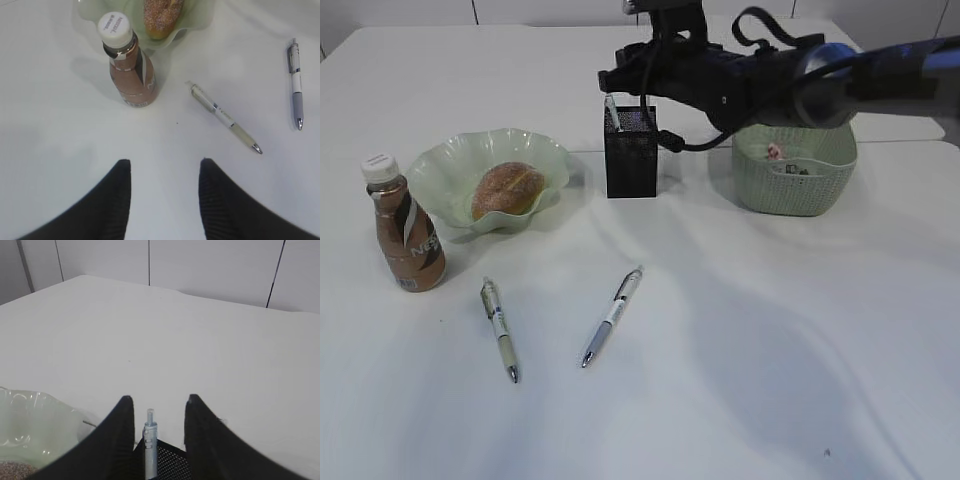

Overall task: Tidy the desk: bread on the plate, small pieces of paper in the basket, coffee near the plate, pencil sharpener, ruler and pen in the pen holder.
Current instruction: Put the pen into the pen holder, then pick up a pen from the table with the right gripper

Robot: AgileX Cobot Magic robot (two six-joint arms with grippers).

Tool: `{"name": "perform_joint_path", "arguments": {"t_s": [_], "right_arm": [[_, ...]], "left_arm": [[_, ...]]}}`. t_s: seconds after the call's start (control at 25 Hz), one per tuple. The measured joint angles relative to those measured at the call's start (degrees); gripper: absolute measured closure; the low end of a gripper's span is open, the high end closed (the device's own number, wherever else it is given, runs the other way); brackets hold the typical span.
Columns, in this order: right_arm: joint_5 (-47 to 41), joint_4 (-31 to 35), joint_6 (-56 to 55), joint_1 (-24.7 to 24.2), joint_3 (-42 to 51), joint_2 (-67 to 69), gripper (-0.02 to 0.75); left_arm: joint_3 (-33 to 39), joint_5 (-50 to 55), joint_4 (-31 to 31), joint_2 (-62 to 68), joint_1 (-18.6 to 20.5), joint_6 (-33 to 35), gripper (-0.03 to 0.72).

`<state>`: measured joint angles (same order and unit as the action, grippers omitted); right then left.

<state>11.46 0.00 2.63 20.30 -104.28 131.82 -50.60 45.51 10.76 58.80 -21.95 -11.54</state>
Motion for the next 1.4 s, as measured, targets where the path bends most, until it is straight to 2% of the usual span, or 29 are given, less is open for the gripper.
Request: {"name": "perform_joint_path", "arguments": {"t_s": [0.24, 0.56, 0.64, 0.68, 0.76, 0.92, 1.04, 1.08, 1.16, 1.2, 1.4], "right_arm": [[-8.1, 0.0, 0.0, 0.0, 0.0, -3.9, 0.451], [-24.6, 1.0, 0.0, 0.0, 0.0, -10.9, 0.457], [-25.3, 1.0, 0.0, 0.0, 0.0, -11.6, 0.457], [-30.8, 1.6, 0.0, 0.0, 0.0, -13.8, 0.458], [-32.5, 1.8, -0.2, 0.0, 0.0, -14.3, 0.458], [-46.4, 4.5, -0.3, 0.0, 0.0, -16.8, 0.458], [-50.3, 5.2, -0.3, 0.0, 0.0, -16.9, 0.458], [-56.7, 6.1, -0.4, 0.0, 0.0, -17.0, 0.458], [-56.7, 6.1, -0.4, 0.0, 0.0, -17.0, 0.458], [-62.5, 8.1, -1.2, 0.0, 0.0, -17.0, 0.458], [-68.4, 10.2, -8.6, 0.0, 0.0, -17.0, 0.458]], "left_arm": [[0.0, 0.0, 0.0, 0.0, 0.0, 0.0, 0.378], [0.0, 0.0, -0.8, 0.0, 0.0, -0.1, 0.378], [0.0, 0.0, -1.2, 0.0, 0.0, -0.1, 0.378], [0.0, 0.0, -1.3, 0.0, 0.0, -0.1, 0.378], [0.0, 0.0, -1.7, 0.0, 0.0, -0.1, 0.378], [0.0, 0.4, -2.0, 0.0, 0.0, -0.1, 0.378], [0.0, 1.3, -2.1, 0.0, 0.0, -0.2, 0.378], [0.0, 1.6, -2.2, 0.0, 0.0, -0.2, 0.378], [0.0, 2.2, -2.3, 0.0, 0.0, -0.2, 0.378], [0.0, 2.6, -2.3, 0.0, 0.0, -0.2, 0.378], [0.0, 5.2, -2.3, 0.0, 0.0, -0.2, 0.378]]}}
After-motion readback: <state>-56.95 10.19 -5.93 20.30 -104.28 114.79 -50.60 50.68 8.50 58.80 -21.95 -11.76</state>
